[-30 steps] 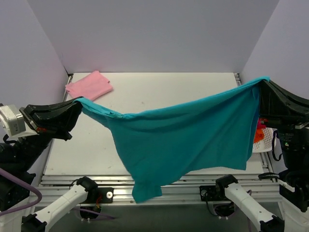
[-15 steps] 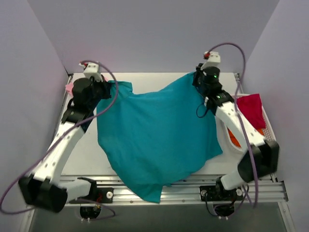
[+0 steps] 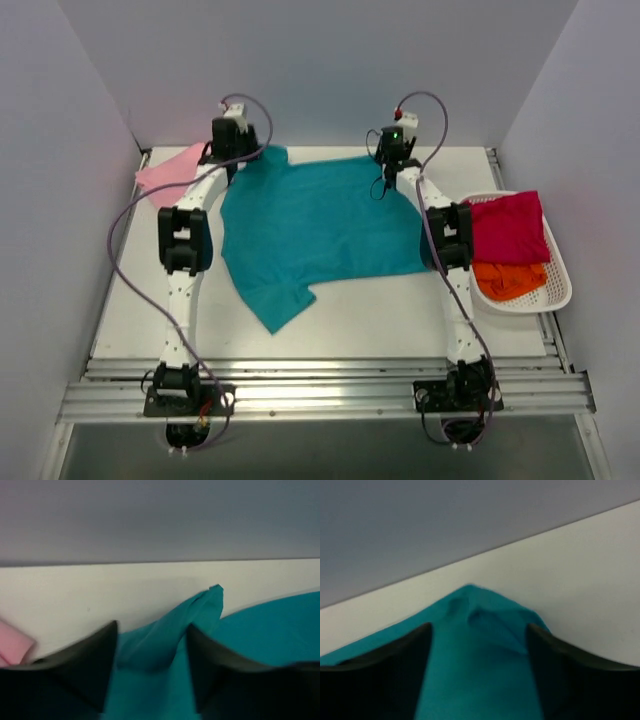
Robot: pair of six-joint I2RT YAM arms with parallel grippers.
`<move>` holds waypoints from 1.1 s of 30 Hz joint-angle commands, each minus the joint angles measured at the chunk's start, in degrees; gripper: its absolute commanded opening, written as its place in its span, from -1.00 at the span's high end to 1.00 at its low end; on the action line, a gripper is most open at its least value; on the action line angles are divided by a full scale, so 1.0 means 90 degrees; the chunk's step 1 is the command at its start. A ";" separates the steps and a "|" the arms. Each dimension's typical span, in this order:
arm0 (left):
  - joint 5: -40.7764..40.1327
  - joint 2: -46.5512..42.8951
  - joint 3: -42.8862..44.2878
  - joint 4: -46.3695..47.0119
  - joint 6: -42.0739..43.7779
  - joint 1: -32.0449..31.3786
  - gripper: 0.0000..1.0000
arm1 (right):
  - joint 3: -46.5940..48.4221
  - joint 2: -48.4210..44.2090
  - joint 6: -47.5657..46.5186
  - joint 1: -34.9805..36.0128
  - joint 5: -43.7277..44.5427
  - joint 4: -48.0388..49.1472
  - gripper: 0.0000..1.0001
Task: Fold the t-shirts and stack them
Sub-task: Flatten the tshirt out
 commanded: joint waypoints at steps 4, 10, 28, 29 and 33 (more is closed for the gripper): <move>0.0213 0.1473 0.3881 -0.0752 -0.0389 0.0150 -0.88 | 0.1197 0.0078 0.0390 -0.0221 0.1005 -0.0199 -1.00; -0.0694 -0.0526 0.1121 0.1473 -0.0450 0.0180 -0.87 | -0.0620 -0.1368 0.0205 -0.0162 0.1415 0.0829 -1.00; -0.3116 -0.6542 -0.6330 0.0258 -0.1404 -0.0737 -0.88 | -0.6391 -0.6337 0.1658 0.0842 0.2080 0.0966 -1.00; -0.3166 -0.6951 -0.6991 0.0198 -0.1657 -0.0874 -0.88 | -0.7071 -0.6574 0.1775 0.0921 0.2070 0.1043 -0.99; -0.3488 -0.7918 -0.8262 -0.0290 -0.2478 -0.1450 -0.88 | -0.8227 -0.7434 0.2663 0.1428 0.2323 0.0646 -0.99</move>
